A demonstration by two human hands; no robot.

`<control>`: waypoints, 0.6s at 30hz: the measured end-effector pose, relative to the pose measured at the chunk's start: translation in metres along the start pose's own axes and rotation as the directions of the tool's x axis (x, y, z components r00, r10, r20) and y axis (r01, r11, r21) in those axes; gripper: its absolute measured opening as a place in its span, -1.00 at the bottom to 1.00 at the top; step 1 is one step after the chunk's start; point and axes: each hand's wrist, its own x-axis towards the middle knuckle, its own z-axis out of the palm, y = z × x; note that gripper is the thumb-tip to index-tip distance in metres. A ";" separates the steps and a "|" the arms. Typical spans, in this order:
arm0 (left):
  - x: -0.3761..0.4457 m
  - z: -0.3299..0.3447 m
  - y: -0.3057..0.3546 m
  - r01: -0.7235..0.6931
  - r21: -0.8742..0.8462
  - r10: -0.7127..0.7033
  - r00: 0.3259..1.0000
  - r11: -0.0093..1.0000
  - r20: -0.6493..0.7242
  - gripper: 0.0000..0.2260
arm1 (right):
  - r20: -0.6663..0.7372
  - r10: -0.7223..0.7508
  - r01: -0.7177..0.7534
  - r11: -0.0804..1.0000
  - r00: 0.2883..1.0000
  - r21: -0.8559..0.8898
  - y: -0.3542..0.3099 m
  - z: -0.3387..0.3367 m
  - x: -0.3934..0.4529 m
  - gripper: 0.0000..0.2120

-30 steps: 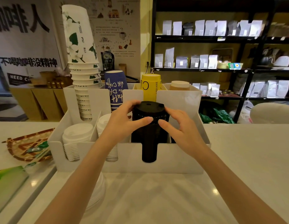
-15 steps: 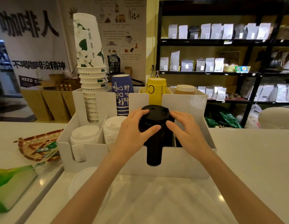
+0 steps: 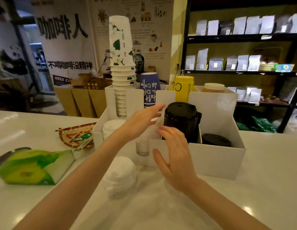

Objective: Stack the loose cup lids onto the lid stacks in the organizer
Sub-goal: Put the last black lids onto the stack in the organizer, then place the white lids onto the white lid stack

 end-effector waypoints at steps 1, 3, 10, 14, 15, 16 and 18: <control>-0.008 -0.006 -0.001 0.007 -0.004 -0.007 1.000 1.000 -0.007 -0.65 | 0.089 0.001 -0.001 1.000 0.996 0.000 -0.004 0.006 -0.007 -0.59; -0.025 -0.017 -0.006 0.016 0.006 -0.016 0.999 1.000 -0.045 -0.64 | 0.310 -0.003 -0.003 1.000 0.951 0.019 -0.011 0.014 -0.018 -0.56; -0.087 -0.039 -0.048 0.089 0.173 -0.045 0.968 0.981 -0.246 -0.72 | 0.726 -0.008 0.055 0.998 0.687 -0.041 -0.015 0.030 -0.041 -0.45; -0.115 -0.039 -0.076 0.155 0.333 -0.063 0.960 0.930 -0.272 -0.76 | 0.749 0.000 0.033 0.999 0.663 -0.030 -0.014 0.025 -0.041 -0.44; -0.120 -0.038 -0.083 0.178 0.384 -0.087 0.966 0.906 -0.244 -0.70 | 0.756 0.004 0.022 0.999 0.654 -0.025 -0.015 0.025 -0.041 -0.44; -0.125 -0.036 -0.089 0.207 0.433 -0.122 0.969 0.877 -0.216 -0.61 | 0.763 0.009 0.007 1.000 0.647 -0.017 -0.015 0.024 -0.041 -0.44; -0.132 -0.033 -0.099 0.262 0.515 -0.205 0.965 0.816 -0.165 -0.38 | 0.770 0.021 -0.036 0.999 0.637 0.003 -0.016 0.025 -0.041 -0.43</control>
